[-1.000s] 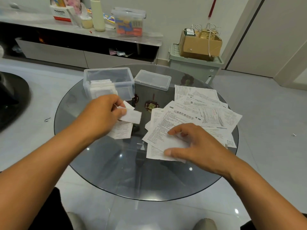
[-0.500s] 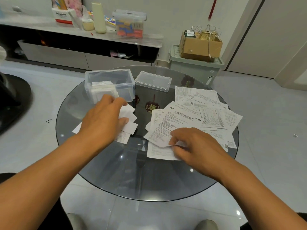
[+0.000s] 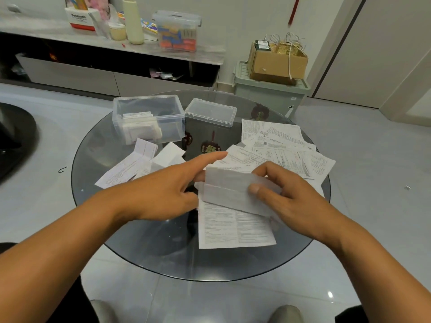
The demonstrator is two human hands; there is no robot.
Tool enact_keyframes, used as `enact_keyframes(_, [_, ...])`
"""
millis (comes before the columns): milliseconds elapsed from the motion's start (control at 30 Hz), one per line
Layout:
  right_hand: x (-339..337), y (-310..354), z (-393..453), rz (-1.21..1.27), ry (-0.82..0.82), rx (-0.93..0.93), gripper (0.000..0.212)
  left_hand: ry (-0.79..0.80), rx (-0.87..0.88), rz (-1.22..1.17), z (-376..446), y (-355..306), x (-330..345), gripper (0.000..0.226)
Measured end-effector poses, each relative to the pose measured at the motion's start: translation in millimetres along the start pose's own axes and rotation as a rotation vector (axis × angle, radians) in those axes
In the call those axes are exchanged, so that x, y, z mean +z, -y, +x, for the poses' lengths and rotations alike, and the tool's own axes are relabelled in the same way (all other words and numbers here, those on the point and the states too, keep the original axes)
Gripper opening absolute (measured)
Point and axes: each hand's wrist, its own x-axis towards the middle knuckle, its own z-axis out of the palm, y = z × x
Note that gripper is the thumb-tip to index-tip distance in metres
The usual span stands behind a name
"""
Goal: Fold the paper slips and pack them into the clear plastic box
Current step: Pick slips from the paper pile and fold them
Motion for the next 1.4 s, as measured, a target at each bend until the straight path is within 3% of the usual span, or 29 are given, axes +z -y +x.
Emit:
enact_keyframes(133, [3.9, -2.2, 3.2, 0.056, -0.071, 0.028, 0.007, -0.033, -0.021, -0.075, 3.7, 5.7, 5.2, 0.099])
enact_keyframes(300, [15.7, -5.7, 7.7, -0.031, -0.032, 0.063, 0.057, -0.212, -0.038, 0.041, 17.2, 13.2, 20.4, 0.105])
enact_keyframes(400, [20.7, -5.9, 9.1, -0.084, -0.036, 0.065, 0.084, -0.243, -0.019, 0.111, 20.8, 14.6, 28.0, 0.106])
enact_keyframes(567, [29.7, -5.6, 10.8, -0.218, -0.035, 0.041, 0.103, -0.258, 0.063, 0.297, 25.1, 21.0, 35.4, 0.096])
enact_keyframes(733, [25.9, -10.4, 13.5, -0.250, -0.046, 0.058, 0.099, -0.288, 0.173, 0.463, 28.0, 26.6, 31.4, 0.071])
enact_keyframes(833, [16.4, -12.4, 12.6, -0.444, -0.015, 0.002, 0.088, -0.303, 0.200, 0.569, 28.2, 26.9, 30.2, 0.086])
enact_keyframes(933, [13.5, -12.5, 11.6, -0.570, -0.057, -0.102, 0.085, -0.313, 0.190, 0.519, 27.6, 25.2, 30.2, 0.103])
enact_keyframes(1033, [15.8, -12.3, 11.4, -0.622, -0.116, -0.167, 0.081, -0.324, 0.216, 0.511, 28.6, 23.7, 31.2, 0.098])
enact_keyframes(1133, [13.1, -8.6, 10.8, -0.740, -0.155, -0.276, 0.060, -0.340, 0.276, 0.544, 30.2, 24.8, 30.8, 0.083])
enact_keyframes(1233, [11.3, -3.4, 10.1, -0.872, -0.074, -0.304, 0.047, -0.313, 0.315, 0.621, 31.0, 26.8, 27.0, 0.065])
enact_keyframes(1400, [8.1, 9.1, 7.4, -0.801, 0.129, -0.152, 0.059, -0.181, 0.284, 0.632, 32.2, 26.8, 24.8, 0.058])
